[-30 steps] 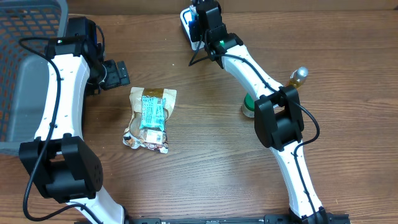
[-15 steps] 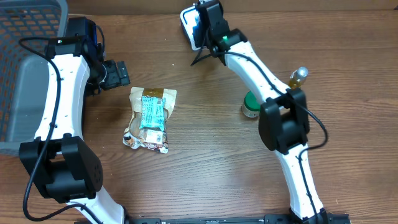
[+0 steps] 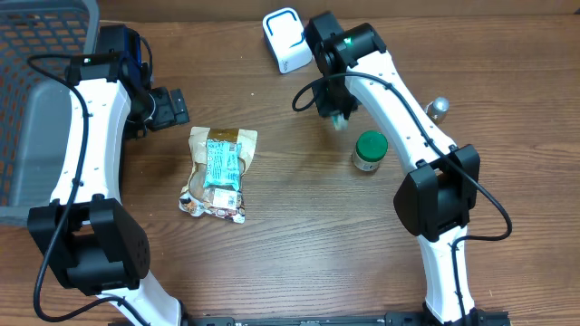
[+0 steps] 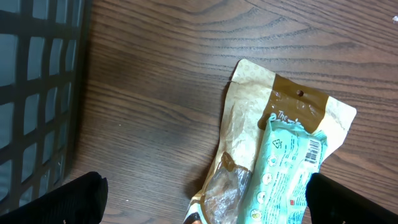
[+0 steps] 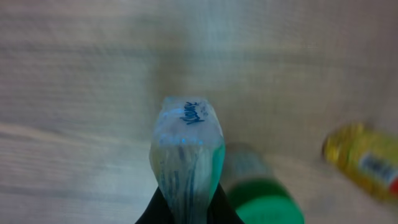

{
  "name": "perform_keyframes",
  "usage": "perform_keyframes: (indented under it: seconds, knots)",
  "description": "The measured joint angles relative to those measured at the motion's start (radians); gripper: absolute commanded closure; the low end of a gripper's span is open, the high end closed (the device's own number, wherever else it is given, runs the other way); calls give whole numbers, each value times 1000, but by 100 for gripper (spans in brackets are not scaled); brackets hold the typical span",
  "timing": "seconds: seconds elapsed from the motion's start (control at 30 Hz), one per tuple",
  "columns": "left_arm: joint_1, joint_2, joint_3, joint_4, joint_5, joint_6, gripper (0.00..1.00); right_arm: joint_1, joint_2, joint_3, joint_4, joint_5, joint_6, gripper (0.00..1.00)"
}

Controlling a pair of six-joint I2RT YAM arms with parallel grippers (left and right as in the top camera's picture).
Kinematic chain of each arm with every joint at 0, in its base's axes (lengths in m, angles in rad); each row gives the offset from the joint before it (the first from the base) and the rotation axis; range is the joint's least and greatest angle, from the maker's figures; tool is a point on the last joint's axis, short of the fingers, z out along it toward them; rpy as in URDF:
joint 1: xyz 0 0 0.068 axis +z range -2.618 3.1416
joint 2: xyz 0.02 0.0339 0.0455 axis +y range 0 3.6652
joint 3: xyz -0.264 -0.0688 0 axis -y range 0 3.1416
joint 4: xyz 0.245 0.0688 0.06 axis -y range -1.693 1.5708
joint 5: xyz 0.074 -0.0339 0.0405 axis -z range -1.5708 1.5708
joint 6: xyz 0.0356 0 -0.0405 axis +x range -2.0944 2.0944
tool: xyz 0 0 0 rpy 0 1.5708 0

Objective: Scan the item barcode
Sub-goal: 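Lower the pack onto the table beside the green-capped tub and release, then move the open right gripper left over the snack bag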

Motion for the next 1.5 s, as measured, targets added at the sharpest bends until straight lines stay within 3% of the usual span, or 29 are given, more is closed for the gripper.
perform_keyframes:
  seconds: [0.5,0.63,0.67,0.7,0.73,1.17,1.5]
  knots:
    - [0,0,0,0,0,0,1,0,7,-100,-2,0,122,96]
    - [0,0,0,0,0,0,0,0,8,-111,1,0,130,83]
    - [0,0,0,0,0,0,1,0,8,-117,3,0,134,76]
    - [0,0,0,0,0,0,1,0,8,-123,5,0,135,64]
    - [0,0,0,0,0,0,0,0,8,-131,9,0,135,61]
    - [0,0,0,0,0,0,0,0,11,-153,60,-8,133,59]
    - [0,0,0,0,0,0,1,10,11,-154,170,-327,133,59]
